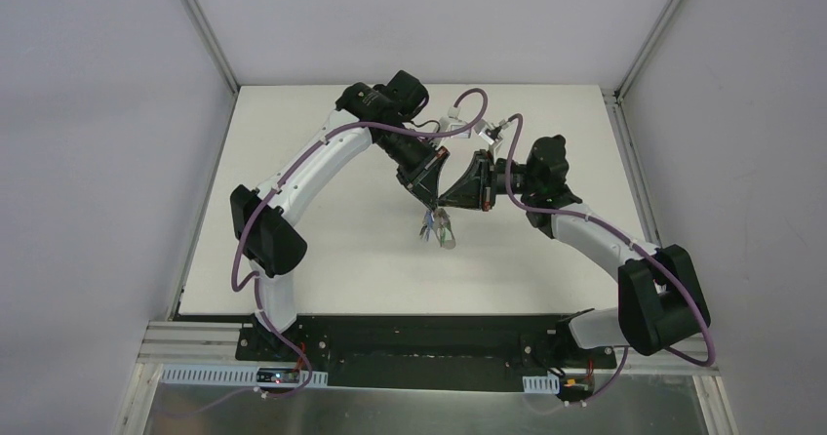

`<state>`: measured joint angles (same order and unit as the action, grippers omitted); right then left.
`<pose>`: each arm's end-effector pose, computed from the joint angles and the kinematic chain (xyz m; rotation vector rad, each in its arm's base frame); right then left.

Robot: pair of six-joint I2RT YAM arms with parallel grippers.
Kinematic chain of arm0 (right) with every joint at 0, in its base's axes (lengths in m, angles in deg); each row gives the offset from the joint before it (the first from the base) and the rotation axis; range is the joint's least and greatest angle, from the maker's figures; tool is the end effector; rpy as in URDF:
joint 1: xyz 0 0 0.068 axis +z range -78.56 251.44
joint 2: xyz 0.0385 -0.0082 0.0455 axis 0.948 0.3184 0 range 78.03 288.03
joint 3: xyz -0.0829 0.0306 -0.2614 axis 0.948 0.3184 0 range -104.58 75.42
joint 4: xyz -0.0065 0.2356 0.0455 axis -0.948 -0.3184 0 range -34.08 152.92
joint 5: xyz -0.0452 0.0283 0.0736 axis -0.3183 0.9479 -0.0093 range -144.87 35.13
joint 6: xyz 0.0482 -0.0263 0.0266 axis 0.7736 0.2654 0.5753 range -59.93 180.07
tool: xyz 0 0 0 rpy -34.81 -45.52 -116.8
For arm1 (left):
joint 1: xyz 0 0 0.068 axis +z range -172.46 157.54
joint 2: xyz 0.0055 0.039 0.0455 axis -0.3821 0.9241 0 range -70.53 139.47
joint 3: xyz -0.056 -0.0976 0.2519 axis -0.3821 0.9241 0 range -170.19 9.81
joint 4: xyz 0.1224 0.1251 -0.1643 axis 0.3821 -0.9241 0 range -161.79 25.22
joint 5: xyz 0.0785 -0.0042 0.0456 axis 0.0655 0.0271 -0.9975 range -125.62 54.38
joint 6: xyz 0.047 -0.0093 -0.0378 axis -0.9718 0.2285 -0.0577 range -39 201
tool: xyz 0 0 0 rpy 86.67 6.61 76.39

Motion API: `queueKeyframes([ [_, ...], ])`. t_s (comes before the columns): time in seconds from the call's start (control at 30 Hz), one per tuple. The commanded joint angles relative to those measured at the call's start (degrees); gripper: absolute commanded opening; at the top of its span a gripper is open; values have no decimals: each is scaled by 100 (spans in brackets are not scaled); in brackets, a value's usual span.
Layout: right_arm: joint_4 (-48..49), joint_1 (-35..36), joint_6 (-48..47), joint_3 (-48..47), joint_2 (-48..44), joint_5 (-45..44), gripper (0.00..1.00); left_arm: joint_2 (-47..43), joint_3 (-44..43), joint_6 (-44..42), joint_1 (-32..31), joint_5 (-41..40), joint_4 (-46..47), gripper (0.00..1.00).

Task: Put the keys on the keyring
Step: Adjust the key on the keyring.

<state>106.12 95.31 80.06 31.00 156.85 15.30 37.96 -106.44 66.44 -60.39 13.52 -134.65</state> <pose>0.2329 0.1501 0.3135 -1.1300 1.2870 1.4404 0.2669 -0.2515 0.3645 1.3930 2.1676 -1.2751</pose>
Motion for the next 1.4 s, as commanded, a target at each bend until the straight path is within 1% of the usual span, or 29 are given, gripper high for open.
queueKeyframes([
  [0.0,170,39,63,-252,33,74,0,-83,-108,-76,-65,259,19,0],
  [0.03,209,17,142,-263,33,25,0,-121,-80,-66,-53,254,60,0],
  [0.13,496,-108,555,-248,57,-185,0,-299,155,28,12,277,376,10],
  [0.23,767,-248,945,-204,96,-407,0,-499,432,331,108,310,911,16],
  [0.4,1093,-366,1385,-138,190,-695,0,-530,584,686,164,336,1407,17],
  [0.67,1237,-545,1561,12,160,-888,0,-464,757,994,255,441,1729,12],
  [0.7,1276,-562,1589,32,153,-901,0,-461,776,1037,278,447,1776,11],
  [0.77,1327,-568,1598,52,161,-880,0,-460,819,1139,316,480,1850,1],
  [0.83,1332,-573,1439,64,137,-798,0,-445,780,1147,345,500,1825,0],
  [0.9,1328,-578,1248,60,69,-653,0,-415,665,931,341,557,1574,0],
  [0.93,1331,-577,1125,53,17,-548,3,-382,586,774,339,582,1363,0],
  [1.03,1224,-573,865,-13,-91,-222,19,-208,243,178,294,548,537,0],
  [1.13,1050,-557,698,-66,-143,-79,29,-43,-18,-231,195,505,-156,0],
  [1.2,1024,-514,661,-63,-147,-23,32,31,-123,-381,105,459,-363,0],
  [1.37,810,-266,483,-74,-144,93,36,82,-245,-392,-9,423,-407,0],
])
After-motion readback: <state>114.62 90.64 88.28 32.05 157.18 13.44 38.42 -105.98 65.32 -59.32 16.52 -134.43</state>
